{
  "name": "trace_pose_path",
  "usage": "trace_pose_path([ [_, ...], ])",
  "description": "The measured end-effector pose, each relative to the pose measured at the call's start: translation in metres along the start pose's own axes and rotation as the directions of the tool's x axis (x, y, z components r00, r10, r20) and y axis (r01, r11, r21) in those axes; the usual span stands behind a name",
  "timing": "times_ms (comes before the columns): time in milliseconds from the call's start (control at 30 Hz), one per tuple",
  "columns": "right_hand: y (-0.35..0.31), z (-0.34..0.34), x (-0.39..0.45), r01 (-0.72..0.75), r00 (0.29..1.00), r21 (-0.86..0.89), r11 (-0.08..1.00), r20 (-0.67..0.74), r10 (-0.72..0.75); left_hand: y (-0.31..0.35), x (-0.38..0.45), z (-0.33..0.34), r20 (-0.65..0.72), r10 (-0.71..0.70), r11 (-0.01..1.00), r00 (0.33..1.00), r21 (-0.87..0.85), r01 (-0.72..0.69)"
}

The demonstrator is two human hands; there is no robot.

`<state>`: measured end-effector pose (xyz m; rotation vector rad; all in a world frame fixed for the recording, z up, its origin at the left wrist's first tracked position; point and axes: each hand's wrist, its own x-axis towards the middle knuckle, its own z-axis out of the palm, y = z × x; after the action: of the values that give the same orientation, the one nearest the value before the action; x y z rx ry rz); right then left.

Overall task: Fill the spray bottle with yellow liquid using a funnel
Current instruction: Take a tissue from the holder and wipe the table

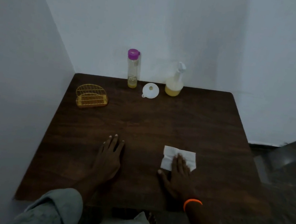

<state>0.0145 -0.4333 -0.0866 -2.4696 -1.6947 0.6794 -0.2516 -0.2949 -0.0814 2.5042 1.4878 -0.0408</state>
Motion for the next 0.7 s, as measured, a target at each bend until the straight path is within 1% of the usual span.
trace_pose_path([
  [67,0.007,0.001,-0.006,-0.044,0.999,0.029,0.999,-0.004,0.044,0.006,0.001,0.000,0.002,0.020,1.000,1.000,0.007,-0.020],
  [167,-0.008,0.007,-0.008,-0.081,0.997,0.060,0.995,-0.008,0.082,0.004,-0.002,0.001,0.008,0.022,1.000,1.000,0.008,-0.022],
  [267,-0.039,0.018,-0.010,-0.030,0.999,0.034,0.999,-0.024,0.031,-0.004,-0.008,0.000,0.007,-0.023,1.000,1.000,0.002,0.023],
  [367,-0.080,0.034,-0.015,0.098,0.995,-0.006,0.995,0.005,-0.098,-0.012,-0.018,-0.005,0.013,-0.083,0.996,0.996,-0.018,0.083],
  [433,-0.110,0.044,-0.020,0.216,0.976,-0.015,0.976,0.045,-0.215,-0.020,-0.024,-0.005,0.015,-0.119,0.993,0.993,-0.017,0.120],
  [500,-0.135,0.055,-0.028,0.344,0.934,-0.024,0.939,0.111,-0.339,-0.027,-0.032,-0.005,0.013,-0.145,0.989,0.989,-0.006,0.145],
  [600,-0.157,0.076,-0.041,0.529,0.838,-0.058,0.847,0.194,-0.510,-0.034,-0.042,-0.001,0.024,-0.200,0.980,0.980,0.005,0.200],
  [667,-0.159,0.087,-0.047,0.600,0.786,-0.060,0.798,0.230,-0.574,-0.037,-0.048,0.002,0.024,-0.212,0.977,0.977,0.017,0.211],
  [700,-0.158,0.089,-0.048,0.620,0.772,-0.062,0.782,0.229,-0.593,-0.037,-0.051,0.002,0.025,-0.208,0.978,0.978,0.023,0.208],
])
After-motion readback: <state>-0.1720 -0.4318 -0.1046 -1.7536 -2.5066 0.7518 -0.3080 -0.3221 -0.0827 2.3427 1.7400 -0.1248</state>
